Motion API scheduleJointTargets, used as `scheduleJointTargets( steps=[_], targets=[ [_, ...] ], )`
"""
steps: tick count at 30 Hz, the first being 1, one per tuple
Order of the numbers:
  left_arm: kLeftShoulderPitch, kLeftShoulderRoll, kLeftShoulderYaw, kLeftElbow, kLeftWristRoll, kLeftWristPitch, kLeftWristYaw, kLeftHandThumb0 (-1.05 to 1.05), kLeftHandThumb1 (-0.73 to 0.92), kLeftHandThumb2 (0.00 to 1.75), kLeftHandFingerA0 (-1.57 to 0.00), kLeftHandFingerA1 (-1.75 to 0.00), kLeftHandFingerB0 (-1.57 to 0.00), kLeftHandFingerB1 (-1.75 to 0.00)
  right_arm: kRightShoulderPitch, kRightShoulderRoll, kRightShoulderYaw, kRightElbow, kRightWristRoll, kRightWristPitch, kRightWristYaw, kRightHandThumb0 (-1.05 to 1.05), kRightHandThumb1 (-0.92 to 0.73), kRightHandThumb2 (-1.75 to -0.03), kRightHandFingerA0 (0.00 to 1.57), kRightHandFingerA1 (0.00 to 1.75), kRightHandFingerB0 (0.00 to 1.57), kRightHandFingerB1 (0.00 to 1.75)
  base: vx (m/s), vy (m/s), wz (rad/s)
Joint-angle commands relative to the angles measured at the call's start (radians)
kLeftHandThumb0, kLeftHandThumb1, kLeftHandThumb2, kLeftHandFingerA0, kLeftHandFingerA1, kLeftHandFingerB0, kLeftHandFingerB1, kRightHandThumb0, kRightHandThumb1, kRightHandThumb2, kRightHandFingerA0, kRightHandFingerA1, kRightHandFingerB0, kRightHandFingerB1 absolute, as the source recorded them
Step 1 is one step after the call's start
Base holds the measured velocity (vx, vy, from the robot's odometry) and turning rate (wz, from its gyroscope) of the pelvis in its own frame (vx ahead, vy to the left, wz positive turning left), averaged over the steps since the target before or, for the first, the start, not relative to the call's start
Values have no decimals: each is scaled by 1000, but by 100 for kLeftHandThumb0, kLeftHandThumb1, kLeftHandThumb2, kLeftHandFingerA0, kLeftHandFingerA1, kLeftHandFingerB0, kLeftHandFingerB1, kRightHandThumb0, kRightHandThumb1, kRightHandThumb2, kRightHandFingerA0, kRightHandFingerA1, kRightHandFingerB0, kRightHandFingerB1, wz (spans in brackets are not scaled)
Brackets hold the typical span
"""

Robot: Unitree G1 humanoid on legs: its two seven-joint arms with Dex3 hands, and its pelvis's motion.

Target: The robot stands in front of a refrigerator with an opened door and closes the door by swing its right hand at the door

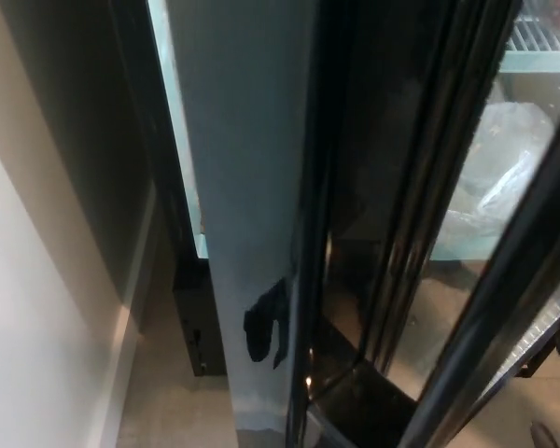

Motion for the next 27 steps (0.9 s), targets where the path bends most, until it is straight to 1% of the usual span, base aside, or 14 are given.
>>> scheduleJointTargets(
  steps=[1, 5, 6, 7, 8, 12, 13, 15, 16, 21, 22, 23, 24, 27],
  targets=[
    [132, 22, -2, 34, 17, -52, 59, -55, 76, 66, -44, -40, -38, -36, 5, 158, -245, -1152, -30, -120, -105, -75, -59, -96, 5, 40, 9, 43, 0, 0, 0],
    [138, 19, 4, 34, 10, -53, 53, -54, 76, 66, -44, -40, -38, -36, -55, 217, -194, -1182, -70, -120, -116, -74, -76, -65, 9, 25, 19, 27, 0, 0, 0],
    [138, 18, 6, 34, 8, -52, 52, -47, 79, 64, -48, -39, -42, -36, -94, 230, -165, -1182, -83, -122, -119, -39, -36, -101, 0, 50, 0, 47, 0, 0, 0],
    [137, 17, 8, 34, 7, -51, 51, -47, 79, 64, -48, -39, -42, -36, -122, 240, -143, -1182, -93, -124, -122, -39, -36, -101, 0, 50, 0, 47, 0, 0, 0],
    [139, 19, 9, 34, 6, -60, 48, -48, 79, 64, -48, -40, -43, -36, -173, 257, -116, -1182, -130, -131, -124, -94, -72, -73, 9, 24, 16, 29, 0, 0, 0],
    [141, 20, 9, 33, 6, -64, 47, -48, 79, 64, -48, -40, -43, -36, -187, 273, -114, -1182, -143, -135, -114, -94, -72, -73, 9, 24, 16, 29, 0, 0, 0],
    [137, 21, 3, 31, 12, -60, 44, -53, 76, 65, -43, -39, -37, -35, -268, 249, -133, -1163, -207, -104, -118, -92, -70, -114, 5, 44, 2, 37, 0, 0, 0],
    [130, 22, -6, 26, 20, -54, 40, -53, 76, 65, -43, -39, -37, -35, -390, 215, -161, -1136, -306, -55, -122, -92, -70, -114, 5, 44, 2, 37, 0, 0, 0],
    [128, 21, -8, 26, 23, -52, 43, -51, 76, 64, -44, -38, -38, -34, -394, 280, -103, -1149, -354, -22, -120, -57, -78, -64, 21, 33, 21, 30, 0, 0, 0],
    [114, 19, -10, 20, 25, -49, 44, -49, 74, 63, -46, -39, -41, -36, -778, 338, 66, -775, -416, 27, -182, -56, -90, -67, 19, 58, 26, 47, 0, 0, 0],
    [107, 17, -9, 21, 24, -43, 44, -48, 61, 96, -41, -56, -29, -49, -791, 284, 66, -694, -655, 21, -310, -80, -80, -64, 22, 43, 27, 34, 0, 0, 0],
    [105, 16, -9, 21, 24, -42, 43, -48, 61, 96, -41, -56, -29, -49, -790, 270, 67, -674, -720, 20, -347, -80, -80, -64, 22, 43, 27, 34, 0, 0, 0],
    [100, 16, -13, 22, 28, -37, 44, -50, 62, 96, -40, -55, -29, -49, -674, 285, 108, -717, -750, 43, -238, -73, -66, -106, 2, 29, 4, 30, 0, 0, 0],
    [91, 20, -26, 19, 42, -36, 42, -48, 61, 97, -40, -56, -27, -49, -599, 206, 158, -634, -764, 75, -108, -82, -78, -102, 0, 6, 0, 9, 0, 0, 0]
  ],
)
